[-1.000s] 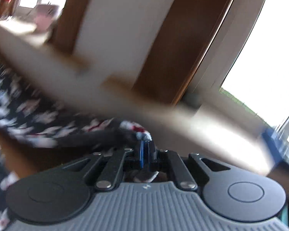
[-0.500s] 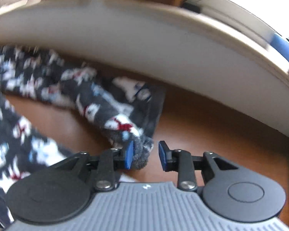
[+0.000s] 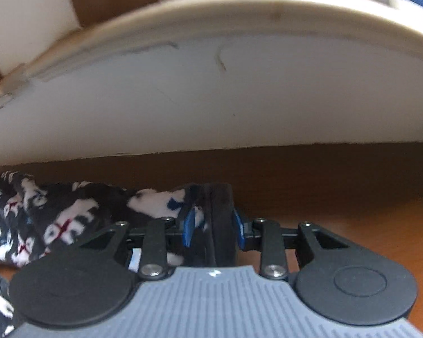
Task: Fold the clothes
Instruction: 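Lower the held blanket end with the right gripper onto the fold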
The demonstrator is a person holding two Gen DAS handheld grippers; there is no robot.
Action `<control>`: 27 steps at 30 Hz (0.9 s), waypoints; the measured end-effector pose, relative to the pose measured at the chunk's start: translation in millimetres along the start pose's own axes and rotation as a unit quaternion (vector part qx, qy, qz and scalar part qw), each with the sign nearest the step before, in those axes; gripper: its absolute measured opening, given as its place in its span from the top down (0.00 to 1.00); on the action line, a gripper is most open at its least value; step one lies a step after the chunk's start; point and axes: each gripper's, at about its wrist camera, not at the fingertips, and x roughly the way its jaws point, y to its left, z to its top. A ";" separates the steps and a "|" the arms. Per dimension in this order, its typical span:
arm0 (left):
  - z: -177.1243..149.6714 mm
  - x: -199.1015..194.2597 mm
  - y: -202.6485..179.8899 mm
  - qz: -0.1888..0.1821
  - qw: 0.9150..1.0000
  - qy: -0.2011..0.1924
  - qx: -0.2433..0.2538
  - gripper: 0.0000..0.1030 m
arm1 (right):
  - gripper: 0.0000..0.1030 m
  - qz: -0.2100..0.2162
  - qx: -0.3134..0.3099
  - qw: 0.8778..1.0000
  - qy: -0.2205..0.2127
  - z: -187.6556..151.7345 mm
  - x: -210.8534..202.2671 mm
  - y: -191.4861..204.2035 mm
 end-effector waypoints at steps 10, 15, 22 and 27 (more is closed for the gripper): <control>5.7 16.4 -10.6 0.003 1.000 0.008 0.008 0.43 | 0.75 0.004 -0.024 1.000 0.008 -3.1 13.2 8.7; 5.6 25.7 -14.4 0.005 1.000 0.016 0.011 0.43 | 0.91 -0.015 -0.046 0.999 -0.008 -5.2 11.3 17.3; 2.2 30.6 -12.6 0.003 1.000 0.025 0.008 0.43 | 0.94 -0.054 -0.055 0.996 -0.040 4.8 4.8 17.4; -0.6 29.7 -10.6 0.000 1.000 0.028 0.011 0.43 | 0.94 -0.083 -0.068 0.993 -0.055 17.4 8.4 16.7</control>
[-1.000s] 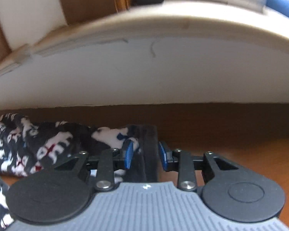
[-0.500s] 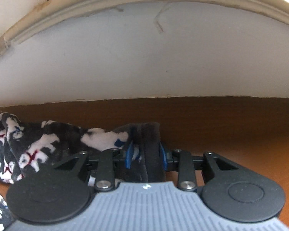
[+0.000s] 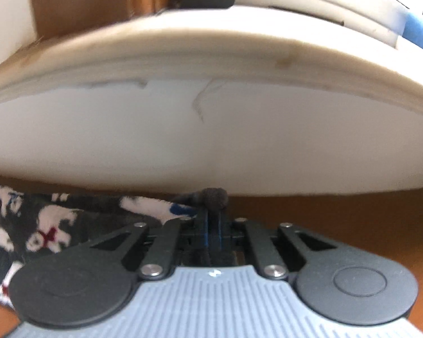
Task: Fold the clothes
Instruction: 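Lower the held blanket end with the right gripper onto the fold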
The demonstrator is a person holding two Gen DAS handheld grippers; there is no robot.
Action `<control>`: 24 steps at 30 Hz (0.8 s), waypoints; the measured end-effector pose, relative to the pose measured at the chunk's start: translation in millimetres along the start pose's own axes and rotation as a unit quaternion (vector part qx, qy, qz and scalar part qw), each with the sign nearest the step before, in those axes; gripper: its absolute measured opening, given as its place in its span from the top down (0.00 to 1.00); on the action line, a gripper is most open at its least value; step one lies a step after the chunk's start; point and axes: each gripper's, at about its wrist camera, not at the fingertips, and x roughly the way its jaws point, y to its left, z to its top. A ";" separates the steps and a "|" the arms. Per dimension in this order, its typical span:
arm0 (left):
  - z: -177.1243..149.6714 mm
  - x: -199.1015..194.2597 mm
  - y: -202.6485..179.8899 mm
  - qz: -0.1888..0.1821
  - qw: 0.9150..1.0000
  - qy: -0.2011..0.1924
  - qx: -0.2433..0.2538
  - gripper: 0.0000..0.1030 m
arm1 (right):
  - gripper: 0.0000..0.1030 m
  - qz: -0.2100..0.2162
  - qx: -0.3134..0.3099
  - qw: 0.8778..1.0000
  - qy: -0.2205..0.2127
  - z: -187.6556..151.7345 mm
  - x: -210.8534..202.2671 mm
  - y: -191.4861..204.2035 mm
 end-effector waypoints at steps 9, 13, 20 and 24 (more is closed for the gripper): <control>-10.7 2.6 5.2 -0.002 1.000 0.016 0.019 0.42 | 0.84 -0.022 -0.008 1.000 0.006 -8.4 17.5 10.6; -10.0 -2.3 7.8 -0.007 1.000 0.009 0.014 0.43 | 0.71 -0.013 0.007 1.000 -0.016 -12.7 -9.8 3.5; 1.1 -24.2 0.4 -0.025 1.000 -0.015 0.008 0.43 | 0.68 0.017 0.032 0.999 -0.035 -53.6 -74.8 -7.7; 5.6 -32.8 -1.0 -0.031 0.999 -0.024 0.011 0.43 | 0.67 0.007 0.049 0.999 -0.017 -89.8 -98.3 -1.7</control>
